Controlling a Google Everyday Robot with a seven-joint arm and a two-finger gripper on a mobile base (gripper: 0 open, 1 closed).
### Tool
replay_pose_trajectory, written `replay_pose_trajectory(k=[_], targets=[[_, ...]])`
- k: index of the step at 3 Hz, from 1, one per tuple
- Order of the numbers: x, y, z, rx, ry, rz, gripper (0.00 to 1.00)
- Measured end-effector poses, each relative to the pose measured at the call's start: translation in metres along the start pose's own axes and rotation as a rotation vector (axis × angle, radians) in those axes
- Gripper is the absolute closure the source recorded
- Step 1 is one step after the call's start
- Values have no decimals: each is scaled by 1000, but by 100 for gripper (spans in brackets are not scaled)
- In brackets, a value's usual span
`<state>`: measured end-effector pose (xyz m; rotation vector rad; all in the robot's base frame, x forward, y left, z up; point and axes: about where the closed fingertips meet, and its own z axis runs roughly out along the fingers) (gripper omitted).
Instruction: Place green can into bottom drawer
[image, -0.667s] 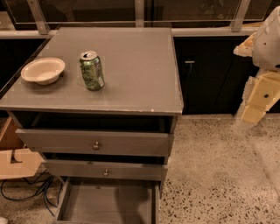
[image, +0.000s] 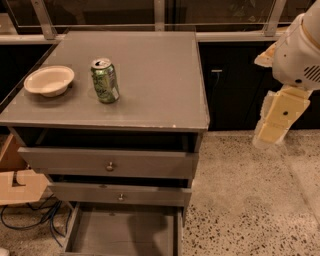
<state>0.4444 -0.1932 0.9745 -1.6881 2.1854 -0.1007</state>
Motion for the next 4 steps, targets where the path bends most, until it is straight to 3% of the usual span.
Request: replay_pose_trajectory(k=[1,2,3,4], targets=[[0,0,0,0,-1,0,0],[-22,-12,18,14,-44,-4,0],[-66,-47,54,63,-128,-18,0],[-66,-48,55,64,-129,-18,0]])
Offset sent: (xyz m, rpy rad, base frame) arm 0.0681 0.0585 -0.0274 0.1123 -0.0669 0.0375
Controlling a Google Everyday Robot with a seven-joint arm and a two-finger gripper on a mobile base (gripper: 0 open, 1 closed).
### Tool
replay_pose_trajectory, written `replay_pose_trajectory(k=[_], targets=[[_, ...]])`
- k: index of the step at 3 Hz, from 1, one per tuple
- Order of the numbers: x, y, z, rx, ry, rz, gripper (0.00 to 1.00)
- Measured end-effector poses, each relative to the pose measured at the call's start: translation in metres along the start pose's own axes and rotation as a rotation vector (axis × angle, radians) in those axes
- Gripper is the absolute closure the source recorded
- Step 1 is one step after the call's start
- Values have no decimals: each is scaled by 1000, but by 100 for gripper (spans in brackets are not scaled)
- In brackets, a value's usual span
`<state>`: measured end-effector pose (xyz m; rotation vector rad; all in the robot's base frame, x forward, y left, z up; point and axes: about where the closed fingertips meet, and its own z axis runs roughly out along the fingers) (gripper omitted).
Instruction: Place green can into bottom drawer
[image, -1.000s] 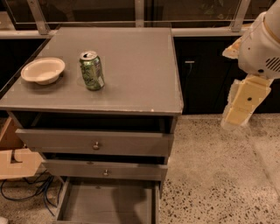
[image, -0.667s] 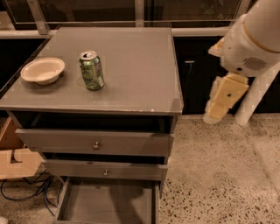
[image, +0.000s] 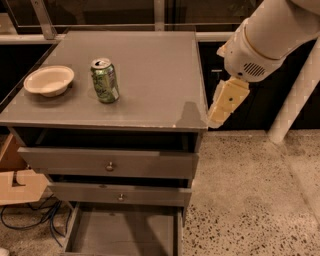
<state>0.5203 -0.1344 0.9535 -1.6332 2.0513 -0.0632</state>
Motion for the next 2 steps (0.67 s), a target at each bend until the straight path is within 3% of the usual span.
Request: replay_pose_trajectory(k=[1,2], targets=[[-2,1,1,-2,-8,0,0],[-34,-8,16,7,-83,21,0]])
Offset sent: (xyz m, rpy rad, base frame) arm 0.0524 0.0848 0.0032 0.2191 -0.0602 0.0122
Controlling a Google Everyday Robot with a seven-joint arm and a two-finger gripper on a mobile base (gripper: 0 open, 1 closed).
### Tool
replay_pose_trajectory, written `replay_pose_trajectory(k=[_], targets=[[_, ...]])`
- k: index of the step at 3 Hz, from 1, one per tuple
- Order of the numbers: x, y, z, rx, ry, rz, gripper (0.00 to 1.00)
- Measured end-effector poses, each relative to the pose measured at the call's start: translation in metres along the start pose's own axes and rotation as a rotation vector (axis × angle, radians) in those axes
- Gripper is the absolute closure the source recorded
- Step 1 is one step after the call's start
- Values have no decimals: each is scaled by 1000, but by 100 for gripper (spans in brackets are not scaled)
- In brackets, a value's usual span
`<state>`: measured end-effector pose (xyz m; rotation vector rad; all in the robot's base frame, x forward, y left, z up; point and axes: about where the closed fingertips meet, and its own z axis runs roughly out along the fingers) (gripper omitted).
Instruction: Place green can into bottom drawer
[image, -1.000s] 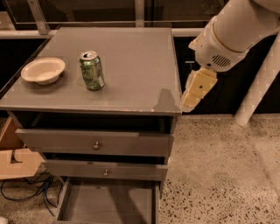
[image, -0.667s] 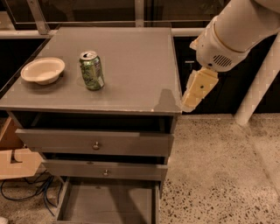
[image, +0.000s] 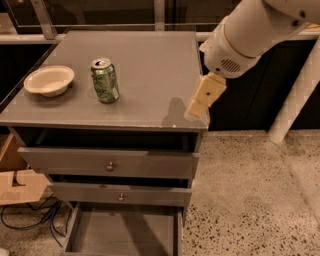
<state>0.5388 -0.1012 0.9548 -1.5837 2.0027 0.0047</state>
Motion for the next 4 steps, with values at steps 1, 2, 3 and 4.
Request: replay_pose_trajectory(k=[1,2,3,4], targets=[[-43,-11,23,10,-76,-1,0],[-43,-11,23,10,-76,-1,0],[-53,-1,34,-11,-109,9,0],[-76,5,64,-28,-137,1,0]])
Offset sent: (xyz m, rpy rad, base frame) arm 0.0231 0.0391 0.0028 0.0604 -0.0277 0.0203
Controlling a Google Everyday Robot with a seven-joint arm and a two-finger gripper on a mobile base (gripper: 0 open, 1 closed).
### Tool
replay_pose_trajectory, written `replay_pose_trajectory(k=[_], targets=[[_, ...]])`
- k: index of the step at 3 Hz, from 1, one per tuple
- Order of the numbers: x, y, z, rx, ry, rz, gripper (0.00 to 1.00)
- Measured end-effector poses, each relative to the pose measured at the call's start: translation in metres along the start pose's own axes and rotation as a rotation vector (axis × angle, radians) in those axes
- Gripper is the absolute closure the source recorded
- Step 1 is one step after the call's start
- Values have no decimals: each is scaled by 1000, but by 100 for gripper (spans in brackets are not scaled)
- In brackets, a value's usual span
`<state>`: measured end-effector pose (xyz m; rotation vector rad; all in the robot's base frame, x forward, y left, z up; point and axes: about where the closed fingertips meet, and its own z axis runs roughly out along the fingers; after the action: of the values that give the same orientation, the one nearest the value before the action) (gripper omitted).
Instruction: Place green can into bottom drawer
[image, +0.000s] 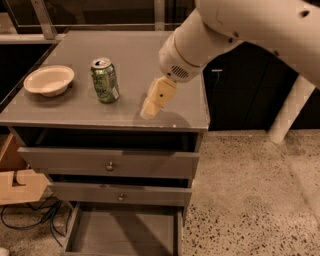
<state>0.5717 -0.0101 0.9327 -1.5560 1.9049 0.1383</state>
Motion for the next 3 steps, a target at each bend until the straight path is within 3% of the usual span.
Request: replay_pose_trajectory(k=[1,2,3], targets=[[-27,-3,32,-8,-17,-42,0],[-27,-3,32,-8,-17,-42,0],[-36,-3,49,3,-56,-9,0]])
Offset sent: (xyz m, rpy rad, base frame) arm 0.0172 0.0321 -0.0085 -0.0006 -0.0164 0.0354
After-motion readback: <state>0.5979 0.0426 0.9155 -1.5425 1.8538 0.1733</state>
